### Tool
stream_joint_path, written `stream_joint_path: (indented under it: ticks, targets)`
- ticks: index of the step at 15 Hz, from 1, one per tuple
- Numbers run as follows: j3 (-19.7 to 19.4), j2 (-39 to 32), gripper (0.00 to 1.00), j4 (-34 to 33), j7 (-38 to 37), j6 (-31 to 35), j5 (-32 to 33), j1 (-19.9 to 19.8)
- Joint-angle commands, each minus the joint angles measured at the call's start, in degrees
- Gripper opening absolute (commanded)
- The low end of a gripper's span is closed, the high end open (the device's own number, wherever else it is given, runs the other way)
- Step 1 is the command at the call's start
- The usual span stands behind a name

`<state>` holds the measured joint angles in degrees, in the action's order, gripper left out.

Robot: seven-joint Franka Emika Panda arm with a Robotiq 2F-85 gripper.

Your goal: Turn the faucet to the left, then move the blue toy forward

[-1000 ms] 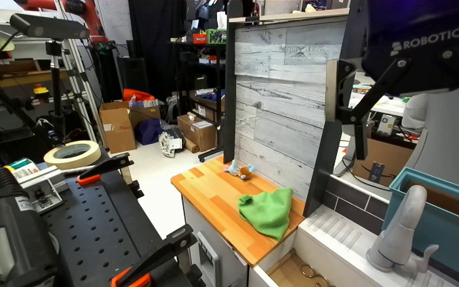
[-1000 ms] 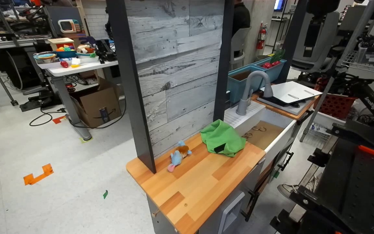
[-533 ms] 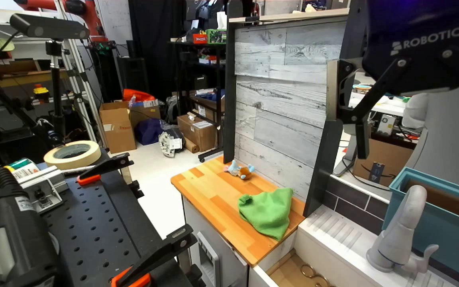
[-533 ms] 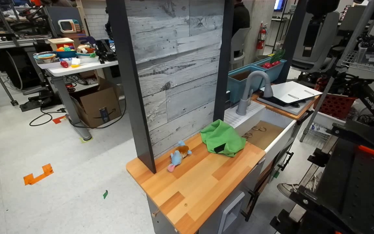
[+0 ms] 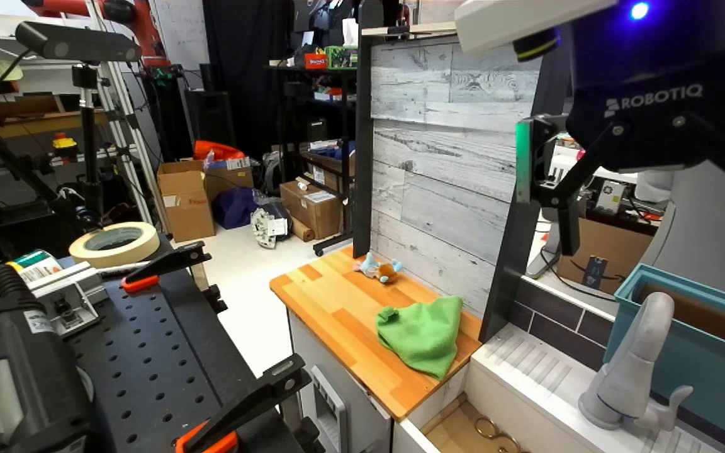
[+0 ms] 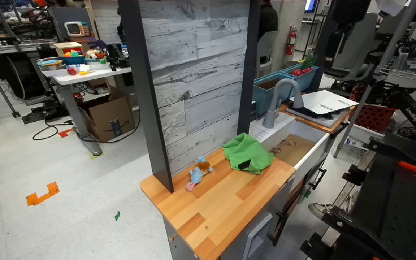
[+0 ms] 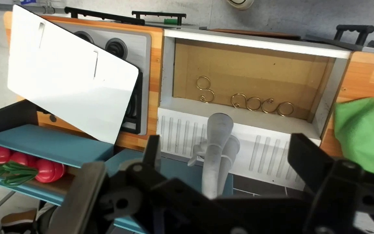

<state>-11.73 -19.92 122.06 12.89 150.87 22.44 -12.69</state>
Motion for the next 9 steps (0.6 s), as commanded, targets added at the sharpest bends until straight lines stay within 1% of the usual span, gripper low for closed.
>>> stream_joint_path:
  ticks: [1,3,5,7,9]
  targets:
    - [3.19,-2.81,1.0,-3.02,6.01,0.36,-8.01,-2.69]
    - [4.99,-4.64,1.0,-5.51,10.16,-1.46,-12.52,-4.32]
    - [6.42,-6.53,1.0,-8.04,14.14,-2.8,-15.42,-5.83]
    - [7.02,-8.74,1.0,-10.81,16.18,-4.13,-16.71,-6.8]
    - [6.74,-10.55,1.0,-12.98,16.25,-5.16,-16.57,-6.99]
